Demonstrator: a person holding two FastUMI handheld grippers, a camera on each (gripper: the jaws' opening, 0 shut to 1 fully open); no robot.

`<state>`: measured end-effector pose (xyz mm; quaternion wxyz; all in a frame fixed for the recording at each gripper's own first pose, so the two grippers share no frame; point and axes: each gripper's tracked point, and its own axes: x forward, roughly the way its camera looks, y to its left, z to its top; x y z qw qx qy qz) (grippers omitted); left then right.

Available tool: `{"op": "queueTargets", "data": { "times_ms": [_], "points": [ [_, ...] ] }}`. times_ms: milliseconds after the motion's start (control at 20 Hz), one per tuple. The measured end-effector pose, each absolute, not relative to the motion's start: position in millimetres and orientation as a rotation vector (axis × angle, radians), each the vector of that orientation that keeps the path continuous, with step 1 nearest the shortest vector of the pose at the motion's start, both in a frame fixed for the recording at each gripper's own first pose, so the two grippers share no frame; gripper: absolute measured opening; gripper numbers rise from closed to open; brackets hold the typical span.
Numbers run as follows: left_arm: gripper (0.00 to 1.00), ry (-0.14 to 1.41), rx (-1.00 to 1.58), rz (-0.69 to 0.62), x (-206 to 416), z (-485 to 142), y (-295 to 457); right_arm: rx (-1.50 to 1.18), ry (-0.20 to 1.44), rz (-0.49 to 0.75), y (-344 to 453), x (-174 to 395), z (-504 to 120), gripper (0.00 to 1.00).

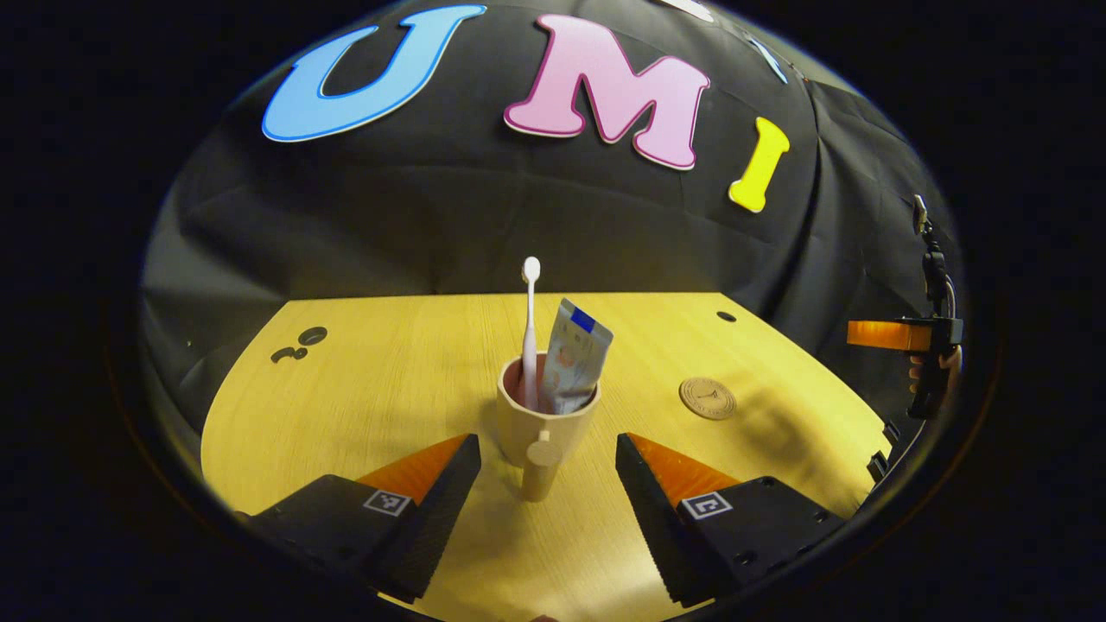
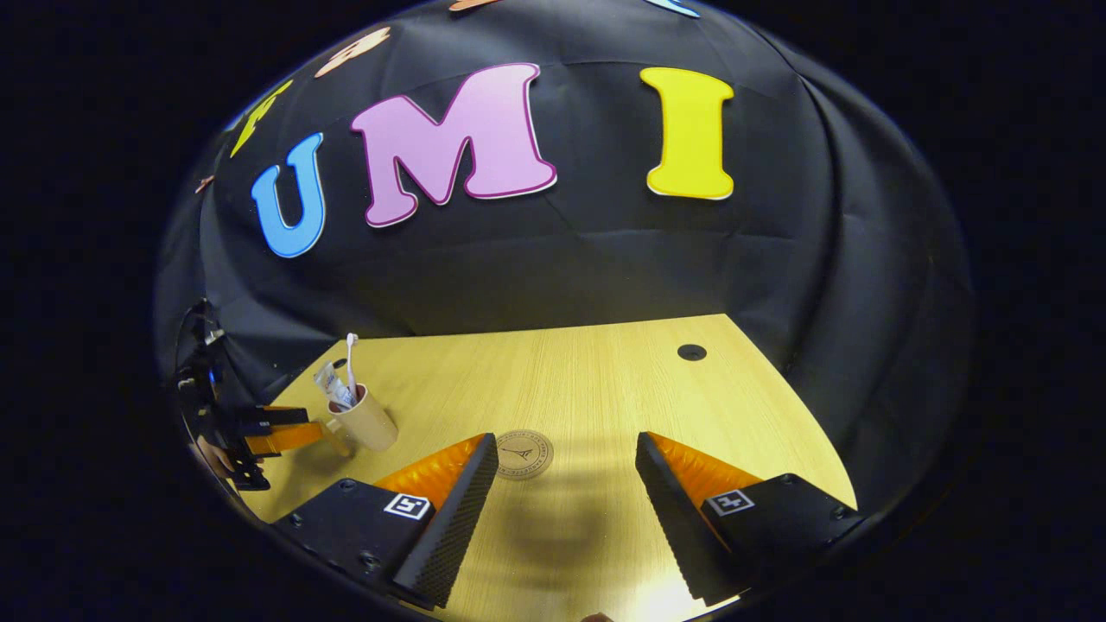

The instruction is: Put the toothbrush and toothpaste on the desktop into the cup, then pick up the cup and place it on the coaster on the desktop.

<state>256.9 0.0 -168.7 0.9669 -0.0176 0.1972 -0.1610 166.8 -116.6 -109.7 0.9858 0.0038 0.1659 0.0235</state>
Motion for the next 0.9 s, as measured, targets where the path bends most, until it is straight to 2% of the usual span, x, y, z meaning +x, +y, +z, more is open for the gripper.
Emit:
{"op": "queueTargets", "data": {
  "times_ms": [600,700,850,900],
  "points": [
    [0.96,0.748,0.012,-0.305,292,-205,-11,0.09,0.383,0.047,-138,131,-131,0.98],
    [0.9,0.808,-0.02,-0.305,296,-210,-16,0.098,0.397,0.041,-143,128,-137,0.99],
    [0.74,0.858,0.027,-0.305,299,-216,-18,0.109,0.403,0.036,-148,127,-138,0.99],
    [0.71,0.873,0.053,-0.302,300,-216,-17,0.11,0.402,0.031,-150,127,-138,0.99]
  ]
}}
